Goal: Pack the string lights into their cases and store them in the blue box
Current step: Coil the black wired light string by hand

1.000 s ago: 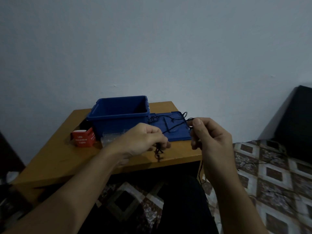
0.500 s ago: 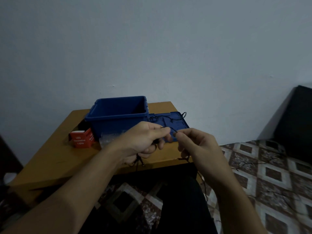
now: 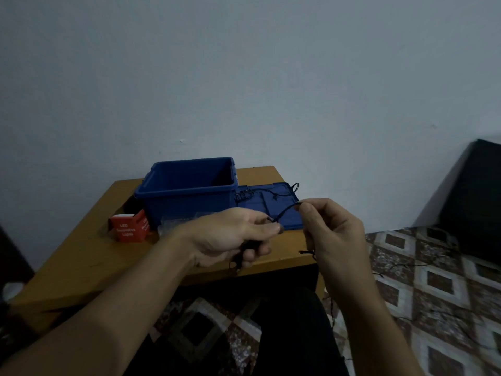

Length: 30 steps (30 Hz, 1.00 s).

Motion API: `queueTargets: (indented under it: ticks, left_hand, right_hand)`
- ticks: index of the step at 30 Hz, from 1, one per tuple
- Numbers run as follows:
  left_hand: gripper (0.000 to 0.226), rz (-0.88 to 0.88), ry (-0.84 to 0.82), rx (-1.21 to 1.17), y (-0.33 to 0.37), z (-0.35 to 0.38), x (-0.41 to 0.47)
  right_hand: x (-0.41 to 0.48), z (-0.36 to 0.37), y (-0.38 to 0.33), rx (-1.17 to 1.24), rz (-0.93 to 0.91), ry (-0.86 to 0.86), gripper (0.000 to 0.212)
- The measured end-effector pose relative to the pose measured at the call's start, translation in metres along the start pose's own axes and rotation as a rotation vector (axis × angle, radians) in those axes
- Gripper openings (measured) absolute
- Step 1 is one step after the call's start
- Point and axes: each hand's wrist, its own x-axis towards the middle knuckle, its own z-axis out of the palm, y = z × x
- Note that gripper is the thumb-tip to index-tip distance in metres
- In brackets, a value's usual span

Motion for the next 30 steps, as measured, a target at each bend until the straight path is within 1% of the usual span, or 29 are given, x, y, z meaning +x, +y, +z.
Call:
queueTargets:
  ticks: [1,4,7,12,14,19,24,26,27,28,30]
  left_hand:
    - [0.048,0.004,0.000,0.003,0.000,-0.001,0.000]
    - [0.031,0.014,-0.033,0.003,0.001,-0.002,0.000]
    - [0.024,0.023,-0.036,0.007,0.002,-0.001,0.002]
    - [0.026,0.002,0.067,0.107,0.002,0.005,0.007]
    - [0.022,-0.007,0.086,0.109,0.001,0.008,0.008]
    - [0.016,-0.061,0.055,0.088,-0.002,0.012,0.010]
    - [0.028,-0.153,0.016,0.136,0.004,0.010,0.009]
    - [0.034,-0.182,-0.043,0.155,0.008,0.009,0.006]
    - [0.036,-0.168,-0.104,0.132,0.008,0.007,0.004]
    - [0.038,-0.130,-0.191,0.074,0.008,0.006,0.003]
    - [0.039,-0.024,-0.377,-0.130,0.007,0.004,0.000]
  right_hand:
    - [0.000,0.000,0.000,0.003,-0.001,0.006,0.018]
    - [0.000,0.000,-0.001,0.026,-0.006,0.021,0.017]
    - [-0.002,0.001,-0.001,0.029,-0.009,0.012,0.018]
    - [-0.002,0.004,-0.001,0.024,-0.035,0.002,0.017]
    - [-0.002,0.004,-0.001,0.040,-0.048,0.005,0.016]
    - [-0.001,0.003,0.001,0.061,-0.076,0.016,0.014]
    - [-0.001,0.004,0.003,0.079,-0.107,0.057,0.015]
    - [-0.001,0.004,0.005,0.081,-0.113,0.060,0.015]
    - [0.000,0.004,0.006,0.084,-0.109,0.062,0.016]
    - [0.000,0.004,0.008,0.092,-0.099,0.063,0.016]
    - [0.001,0.002,0.012,0.087,-0.057,0.032,0.015]
